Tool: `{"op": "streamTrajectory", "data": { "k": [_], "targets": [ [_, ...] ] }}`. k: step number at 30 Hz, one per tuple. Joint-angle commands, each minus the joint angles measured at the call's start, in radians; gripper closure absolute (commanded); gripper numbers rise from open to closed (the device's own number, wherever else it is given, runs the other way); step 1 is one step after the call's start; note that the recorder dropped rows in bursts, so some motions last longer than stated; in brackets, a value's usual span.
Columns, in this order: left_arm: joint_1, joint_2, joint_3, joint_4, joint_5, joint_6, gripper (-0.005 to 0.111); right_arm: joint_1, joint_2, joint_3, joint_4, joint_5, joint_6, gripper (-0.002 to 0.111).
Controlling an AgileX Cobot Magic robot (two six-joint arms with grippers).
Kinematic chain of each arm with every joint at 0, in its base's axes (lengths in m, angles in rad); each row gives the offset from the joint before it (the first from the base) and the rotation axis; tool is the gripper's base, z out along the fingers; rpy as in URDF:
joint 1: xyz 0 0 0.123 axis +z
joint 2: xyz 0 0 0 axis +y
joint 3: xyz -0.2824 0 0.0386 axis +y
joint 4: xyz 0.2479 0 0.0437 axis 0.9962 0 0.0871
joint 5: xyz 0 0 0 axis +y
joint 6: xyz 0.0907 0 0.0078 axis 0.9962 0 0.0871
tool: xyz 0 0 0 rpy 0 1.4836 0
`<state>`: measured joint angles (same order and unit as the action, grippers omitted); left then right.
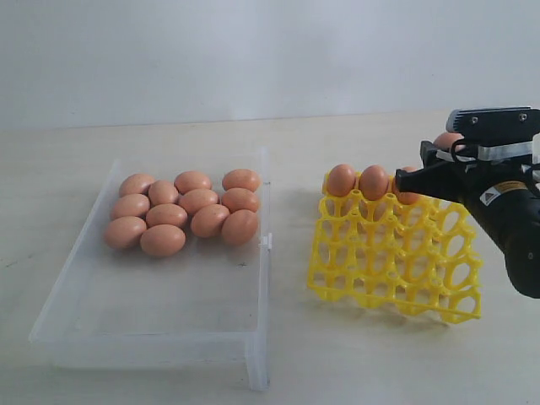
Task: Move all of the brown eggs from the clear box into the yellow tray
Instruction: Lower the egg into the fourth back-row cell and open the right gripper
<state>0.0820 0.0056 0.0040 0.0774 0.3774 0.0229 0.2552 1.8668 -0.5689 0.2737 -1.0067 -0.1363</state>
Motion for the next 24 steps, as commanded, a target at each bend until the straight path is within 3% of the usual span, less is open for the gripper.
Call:
{"op": "streamTrajectory", "data": {
  "k": [1, 8, 24],
  "targets": [
    [-0.006, -0.006, -0.004, -0.007, -0.001, -0.001, 0.107, -0.023, 0.008, -0.023, -0.013, -0.028, 0.007, 0.108],
    [-0.006, -0.006, -0.004, -0.007, -0.001, -0.001, 0.107, -0.069, 0.025, -0.026, -0.027, -0.028, 0.007, 0.108],
    [-0.006, -0.006, -0.004, -0.007, -0.001, -0.001, 0.107, -0.071, 0.134, -0.028, -0.03, -0.046, -0.012, 0.108]
  ]
}}
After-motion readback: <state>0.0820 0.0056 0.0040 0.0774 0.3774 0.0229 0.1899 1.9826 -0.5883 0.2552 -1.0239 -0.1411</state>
